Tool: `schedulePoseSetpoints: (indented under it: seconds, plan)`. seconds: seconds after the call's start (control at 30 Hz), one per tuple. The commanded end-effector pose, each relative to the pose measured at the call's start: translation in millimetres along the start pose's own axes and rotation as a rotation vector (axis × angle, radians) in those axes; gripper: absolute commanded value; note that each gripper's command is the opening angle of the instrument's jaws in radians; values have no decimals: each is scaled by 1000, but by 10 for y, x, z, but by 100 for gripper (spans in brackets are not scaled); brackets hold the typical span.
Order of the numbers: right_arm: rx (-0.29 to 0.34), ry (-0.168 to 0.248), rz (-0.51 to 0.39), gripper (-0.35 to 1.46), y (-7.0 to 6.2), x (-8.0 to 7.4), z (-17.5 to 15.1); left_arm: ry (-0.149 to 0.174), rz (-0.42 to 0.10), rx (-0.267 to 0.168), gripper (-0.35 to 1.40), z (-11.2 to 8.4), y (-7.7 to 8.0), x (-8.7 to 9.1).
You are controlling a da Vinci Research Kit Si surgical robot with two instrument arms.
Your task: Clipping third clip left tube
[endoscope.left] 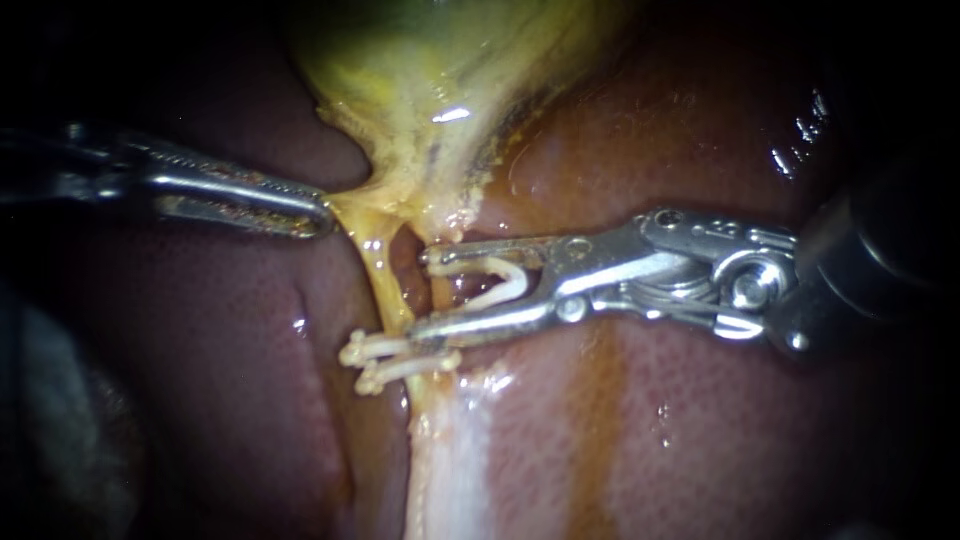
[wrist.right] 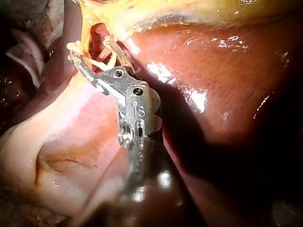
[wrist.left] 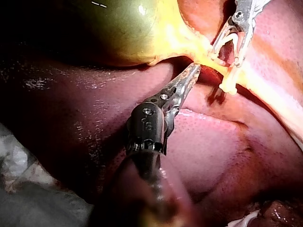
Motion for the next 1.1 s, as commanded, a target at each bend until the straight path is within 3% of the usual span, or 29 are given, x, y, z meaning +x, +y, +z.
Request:
schedulePoseSetpoints:
  seconds: [0.03, 0.23, 0.5, 0.77, 1.1]
  plan:
    - [3, 3, 0, 46, 0, 1, 5, 0, 0, 1, -35, 1, 0, 0]
    - [28, 17, 6, 46, 3, 1, 28, 0, 0, 1, -35, 1, 0, 0]
    - [72, 50, 16, 46, -4, 8, 48, 0, 0, 1, -35, 2, 0, 0]
    - [105, 103, 29, 46, -5, 18, 66, 0, 0, 1, -35, 4, 1, -1]
    - [130, 139, 53, 44, -14, 58, 49, 0, 1, 0, -35, 5, 0, -2]
